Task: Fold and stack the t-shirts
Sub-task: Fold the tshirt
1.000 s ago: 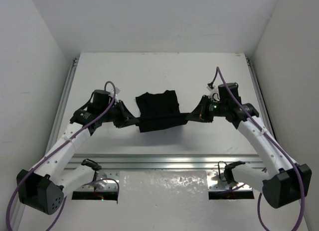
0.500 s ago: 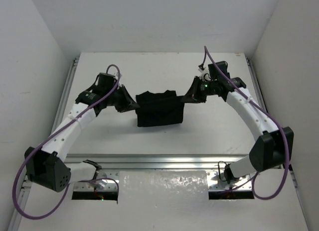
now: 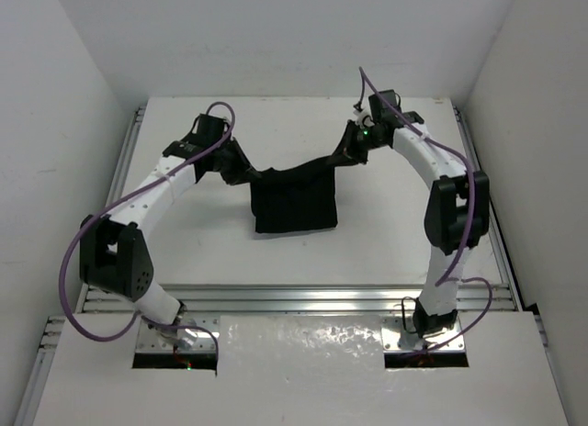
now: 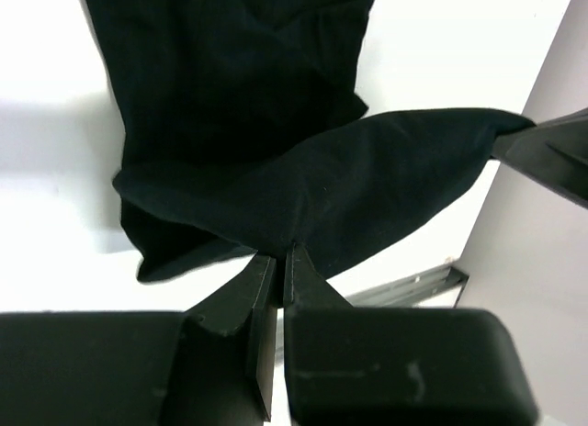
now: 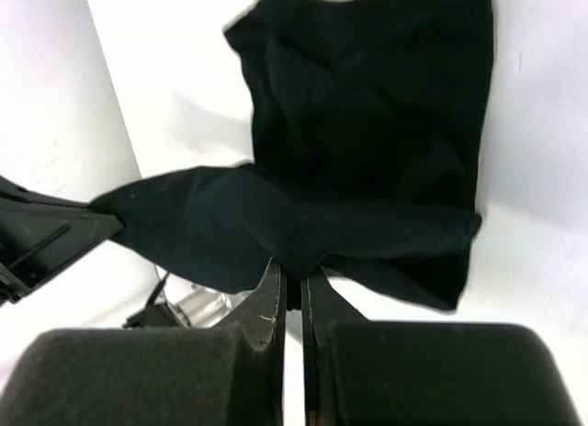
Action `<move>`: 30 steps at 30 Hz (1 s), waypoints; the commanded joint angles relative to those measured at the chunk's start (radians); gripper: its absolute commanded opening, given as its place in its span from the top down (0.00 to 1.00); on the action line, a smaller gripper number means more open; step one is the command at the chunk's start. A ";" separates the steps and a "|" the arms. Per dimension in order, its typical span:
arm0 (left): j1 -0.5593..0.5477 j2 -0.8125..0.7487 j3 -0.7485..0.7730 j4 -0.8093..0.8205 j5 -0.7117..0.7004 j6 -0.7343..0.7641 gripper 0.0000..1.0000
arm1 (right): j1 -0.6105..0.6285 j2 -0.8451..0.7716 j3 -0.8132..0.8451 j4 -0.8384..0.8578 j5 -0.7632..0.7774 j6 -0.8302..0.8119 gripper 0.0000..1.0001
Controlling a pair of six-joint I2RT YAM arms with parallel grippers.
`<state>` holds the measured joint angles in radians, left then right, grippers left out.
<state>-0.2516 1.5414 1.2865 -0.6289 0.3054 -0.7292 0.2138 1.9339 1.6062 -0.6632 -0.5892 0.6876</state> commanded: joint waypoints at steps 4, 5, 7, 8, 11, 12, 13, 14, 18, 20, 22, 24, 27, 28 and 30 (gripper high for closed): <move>0.064 0.132 0.079 0.098 0.044 -0.018 1.00 | -0.017 0.166 0.265 -0.065 -0.052 -0.043 0.97; 0.071 0.152 0.083 0.110 0.050 -0.019 1.00 | -0.019 0.187 0.287 -0.072 -0.055 -0.043 0.97; 0.084 0.210 0.105 0.126 0.061 -0.029 1.00 | -0.022 0.249 0.345 -0.085 -0.064 -0.043 0.97; 0.087 0.232 0.112 0.145 0.069 -0.030 1.00 | -0.024 0.266 0.359 -0.088 -0.067 -0.043 0.97; 0.098 0.321 0.152 0.147 0.087 -0.044 1.00 | -0.027 0.338 0.396 -0.052 -0.118 -0.033 0.97; 0.103 0.354 0.164 0.153 0.083 -0.047 1.00 | -0.027 0.353 0.408 -0.005 -0.135 -0.034 0.97; 0.104 0.368 0.171 0.153 0.071 -0.050 1.00 | -0.027 0.368 0.408 0.020 -0.145 -0.033 0.98; 0.106 0.384 0.166 0.181 0.058 -0.059 1.00 | -0.025 0.394 0.396 0.099 -0.167 -0.027 0.98; 0.123 0.414 0.178 0.196 0.012 -0.094 1.00 | -0.033 0.473 0.382 0.269 -0.196 0.027 0.98; 0.123 0.414 0.180 0.190 -0.032 -0.108 1.00 | -0.034 0.519 0.425 0.306 -0.211 0.049 0.98; 0.123 0.410 0.174 0.184 -0.071 -0.133 1.00 | -0.034 0.565 0.431 0.344 -0.241 0.075 0.94; 0.123 0.404 0.166 0.183 -0.078 -0.144 0.74 | -0.034 0.580 0.434 0.376 -0.245 0.081 0.74; 0.123 0.372 0.169 0.179 -0.104 -0.154 0.00 | -0.036 0.544 0.402 0.424 -0.254 0.079 0.01; 0.123 0.329 0.160 0.196 -0.115 -0.150 0.00 | -0.036 0.528 0.391 0.453 -0.261 0.079 0.01; 0.106 0.278 0.151 0.230 -0.166 -0.122 0.00 | -0.034 0.473 0.385 0.470 -0.250 0.075 0.01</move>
<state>-0.1425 1.9507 1.4197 -0.4744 0.2142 -0.8619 0.1825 2.5191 1.9862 -0.3046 -0.8227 0.7643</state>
